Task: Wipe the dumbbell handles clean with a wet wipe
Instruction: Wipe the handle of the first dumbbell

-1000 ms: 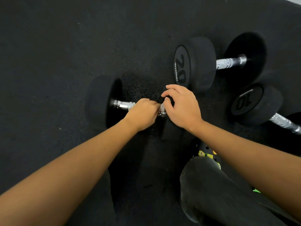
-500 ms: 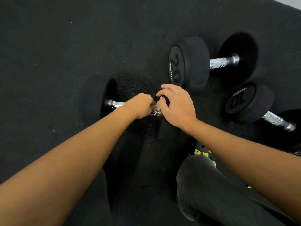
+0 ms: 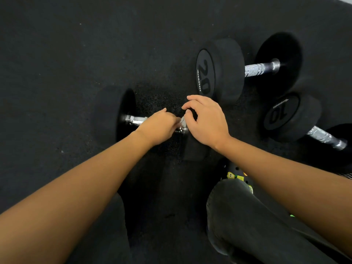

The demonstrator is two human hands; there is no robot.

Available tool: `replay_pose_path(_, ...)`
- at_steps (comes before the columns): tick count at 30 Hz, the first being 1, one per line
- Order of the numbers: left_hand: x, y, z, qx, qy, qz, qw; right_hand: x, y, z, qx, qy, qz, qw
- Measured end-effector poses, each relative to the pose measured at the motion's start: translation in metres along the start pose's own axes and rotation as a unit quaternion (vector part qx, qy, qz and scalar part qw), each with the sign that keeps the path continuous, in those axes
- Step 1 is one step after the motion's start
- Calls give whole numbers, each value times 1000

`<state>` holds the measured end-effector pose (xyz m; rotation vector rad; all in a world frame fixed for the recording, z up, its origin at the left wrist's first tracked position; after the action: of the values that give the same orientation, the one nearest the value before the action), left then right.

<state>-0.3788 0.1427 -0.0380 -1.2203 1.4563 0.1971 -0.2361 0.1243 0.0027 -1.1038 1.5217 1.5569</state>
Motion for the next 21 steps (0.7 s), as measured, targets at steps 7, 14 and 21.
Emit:
replay_pose_path(7,9,-19,-3,-46,-22,76,996,-2,1,2,1,-6,4,1000)
replay_pose_path(14,15,-12,-21,24,-38,117,992,-2,1,1,-2,-5,-5,1000)
replay_pose_path(21,1,-5,-22,20,-55,118,991,-2,0,4,5,-2,4,1000)
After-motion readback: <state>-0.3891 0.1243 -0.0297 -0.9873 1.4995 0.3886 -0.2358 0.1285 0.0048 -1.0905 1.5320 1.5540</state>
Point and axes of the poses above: each hand's wrist, its own z-axis towards the middle knuckle, its own x-axis out of the palm, y = z × x, the point moved 1 cm from there along z, towards the middle knuckle, and after that the axes turned 6 degrees about -z, right-handed, at the moved point
